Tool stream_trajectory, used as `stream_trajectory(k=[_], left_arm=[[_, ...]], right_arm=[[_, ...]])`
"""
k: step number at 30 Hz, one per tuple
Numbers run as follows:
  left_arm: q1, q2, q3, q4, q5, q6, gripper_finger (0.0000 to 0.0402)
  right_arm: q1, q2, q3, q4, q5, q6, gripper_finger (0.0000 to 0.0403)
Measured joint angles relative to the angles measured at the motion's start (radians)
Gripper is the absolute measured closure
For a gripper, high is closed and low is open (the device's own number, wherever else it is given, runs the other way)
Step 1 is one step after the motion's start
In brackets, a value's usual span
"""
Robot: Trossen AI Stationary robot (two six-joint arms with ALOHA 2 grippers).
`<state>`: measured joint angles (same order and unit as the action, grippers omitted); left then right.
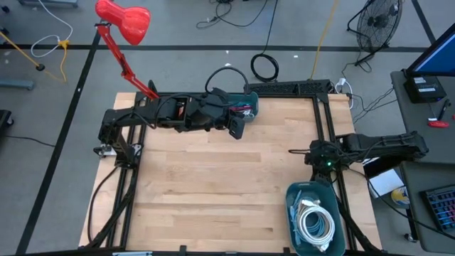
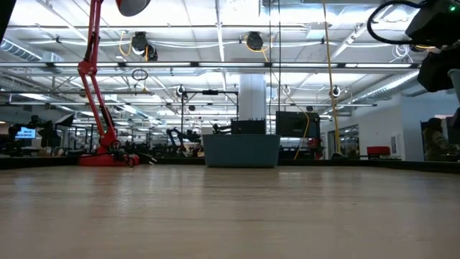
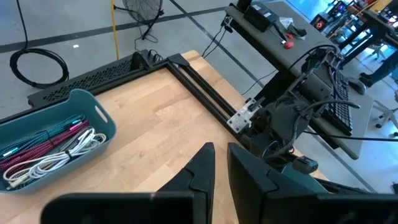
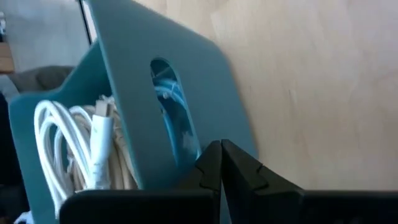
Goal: Pick & Place USB Port
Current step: Adjust the bottom blue bin, then return to Home Position
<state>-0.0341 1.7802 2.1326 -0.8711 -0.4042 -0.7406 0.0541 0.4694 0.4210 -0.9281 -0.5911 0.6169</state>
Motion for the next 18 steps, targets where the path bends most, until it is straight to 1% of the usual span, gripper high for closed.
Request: stream_trajectory(k=[6,9,14,18], left_arm=[[0.0,0.0,0.0,0.0,0.0,0.0,0.036],[0.0,0.0,0.0,0.0,0.0,0.003,0.036],[-0.001,0.0,0.0,0.0,0.0,0.004,0.036],[-0.001,0.0,0.0,0.0,0.0,0.004,0.036]], right_arm=[[0.061,0.0,0.001,-0.05,0.012,0.045,0.0403],[0.083,0.0,0.001,-0.068,0.034,0.068,0.0403],[0.107,0.001,0.019,-0.078,0.144,0.116,0.0403],[0.112,0.001,0.078,-0.077,0.199,0.107,0.0403]])
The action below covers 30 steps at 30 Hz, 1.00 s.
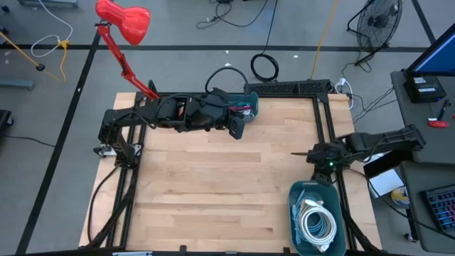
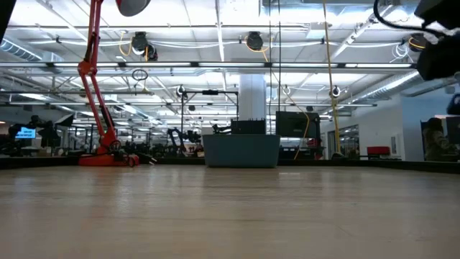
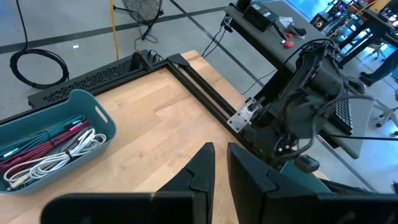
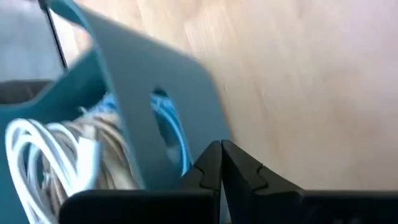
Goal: Pick & Place USB Port
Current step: Return to Home Position
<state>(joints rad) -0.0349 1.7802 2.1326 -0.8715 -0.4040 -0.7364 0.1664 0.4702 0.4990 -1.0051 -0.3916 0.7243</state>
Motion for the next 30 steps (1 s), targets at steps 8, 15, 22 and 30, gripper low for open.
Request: stream_trajectory(k=[8,15,22,30], left_arm=[[0.0,0.0,0.0,0.0,0.0,0.0,0.036],[-0.001,0.0,0.0,0.0,0.003,0.0,0.036],[-0.006,0.0,0.0,0.0,0.011,-0.006,0.036],[-0.006,0.0,0.0,0.0,0.012,-0.008,0.036]], right_arm=[[0.0,-0.009,0.118,0.155,0.218,-0.185,0.0403],[-0.001,-0.113,0.042,0.579,0.317,-0.3,0.0403],[-0.001,-0.275,-0.057,0.709,0.313,-0.341,0.0403],[-0.001,-0.431,-0.133,0.709,0.312,-0.323,0.0403]])
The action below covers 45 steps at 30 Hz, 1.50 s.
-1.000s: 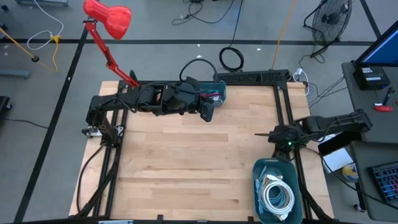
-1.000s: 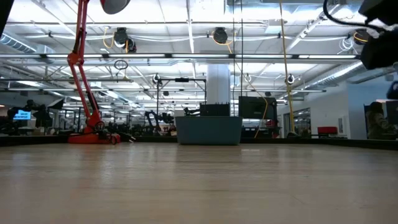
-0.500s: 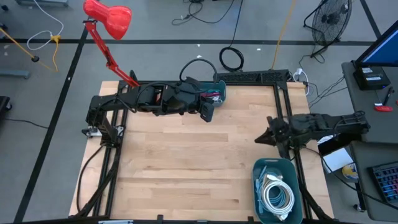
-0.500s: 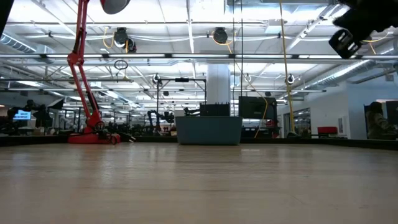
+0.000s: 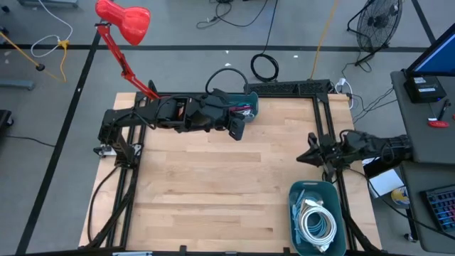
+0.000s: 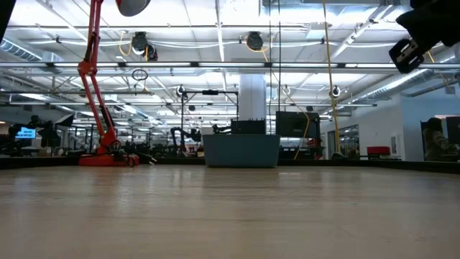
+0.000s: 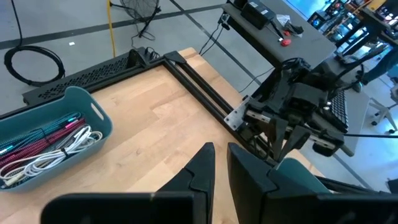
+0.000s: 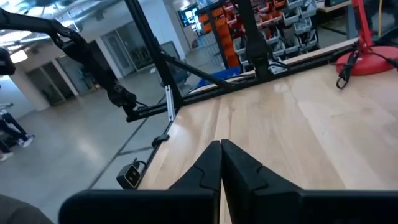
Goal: Pick & Place USB Port
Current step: Return to Home Position
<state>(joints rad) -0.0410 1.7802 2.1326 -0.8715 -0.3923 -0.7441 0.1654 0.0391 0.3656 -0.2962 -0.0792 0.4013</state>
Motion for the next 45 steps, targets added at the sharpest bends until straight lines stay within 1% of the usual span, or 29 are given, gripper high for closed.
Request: stream_trajectory(k=[2,8,10,15,18,22,26,28,31,32,40,45], left_arm=[[0.0,0.0,0.0,0.0,0.0,-0.002,0.036],[-0.003,0.0,0.0,0.001,0.002,-0.011,0.036],[-0.006,0.0,0.0,0.001,0.001,-0.016,0.036],[-0.016,0.0,0.0,0.001,0.001,-0.019,0.036],[-0.023,0.0,0.0,0.001,0.0,-0.025,0.036],[-0.027,0.0,0.0,0.0,0.0,-0.025,0.036],[-0.027,0.0,0.0,0.0,-0.002,-0.027,0.036],[-0.027,0.0,0.0,-0.001,-0.001,-0.027,0.036],[-0.021,0.0,0.0,0.0,-0.001,-0.029,0.036],[-0.019,0.0,0.0,0.0,-0.001,-0.033,0.036],[-0.012,0.0,0.0,0.0,-0.001,-0.052,0.036],[-0.012,0.0,0.0,0.0,0.002,-0.055,0.036]], right_arm=[[0.0,-0.036,-0.028,0.0,0.0,0.008,0.0403],[0.0,-0.035,-0.107,0.034,0.008,0.049,0.0403],[0.0,-0.037,-0.136,0.043,0.037,0.058,0.0403],[0.0,-0.036,-0.197,0.046,0.156,0.063,0.0403],[0.0,-0.037,-0.224,0.066,0.183,0.06,0.0403],[-0.002,-0.037,-0.269,0.084,0.188,0.03,0.0403],[-0.017,-0.035,-0.29,0.162,0.17,-0.029,0.0403],[-0.036,-0.036,-0.311,0.223,0.115,-0.048,0.0403],[-0.07,-0.026,-0.35,0.317,0.022,-0.032,0.0403],[-0.082,-0.025,-0.348,0.322,0.013,-0.028,0.0403],[-0.158,0.002,-0.35,0.325,0.002,-0.074,0.0403],[-0.19,0.031,-0.35,0.325,-0.004,-0.072,0.0403]])
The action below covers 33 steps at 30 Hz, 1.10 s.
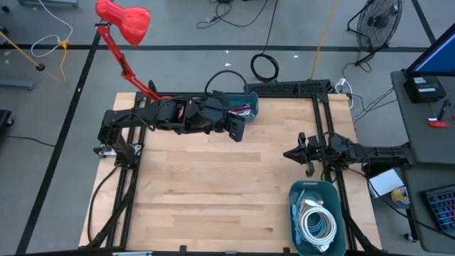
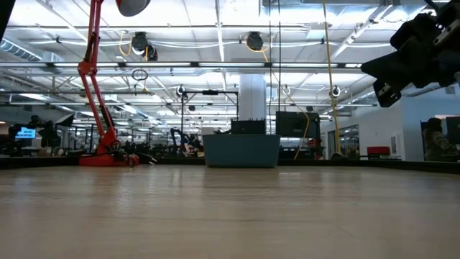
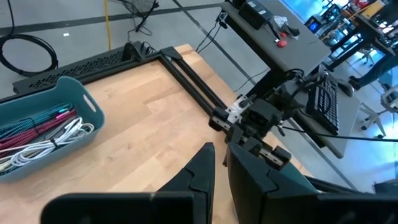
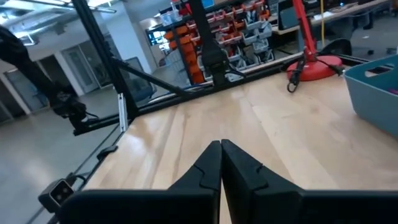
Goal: Pick & Place USB Port
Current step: Return to Home Position
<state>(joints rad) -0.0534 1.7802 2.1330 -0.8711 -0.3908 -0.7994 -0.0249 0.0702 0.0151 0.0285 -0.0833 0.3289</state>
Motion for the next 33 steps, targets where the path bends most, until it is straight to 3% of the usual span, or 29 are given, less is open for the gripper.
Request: stream_trajectory(k=[8,22,29,33], left_arm=[[0.002,0.0,0.0,0.0,-0.002,0.02,0.036],[0.02,0.0,0.0,0.002,-0.003,0.062,0.036],[0.039,0.024,0.0,0.004,0.006,0.209,0.036],[0.057,0.038,0.0,0.003,0.042,0.209,0.036]], right_arm=[[-0.002,0.011,0.0,0.001,0.001,0.122,0.0403],[-0.002,0.01,-0.001,0.009,0.03,0.104,0.0403],[-0.002,0.01,-0.001,0.011,0.03,0.104,0.0403],[-0.002,-0.001,-0.001,0.011,0.03,0.104,0.0403]])
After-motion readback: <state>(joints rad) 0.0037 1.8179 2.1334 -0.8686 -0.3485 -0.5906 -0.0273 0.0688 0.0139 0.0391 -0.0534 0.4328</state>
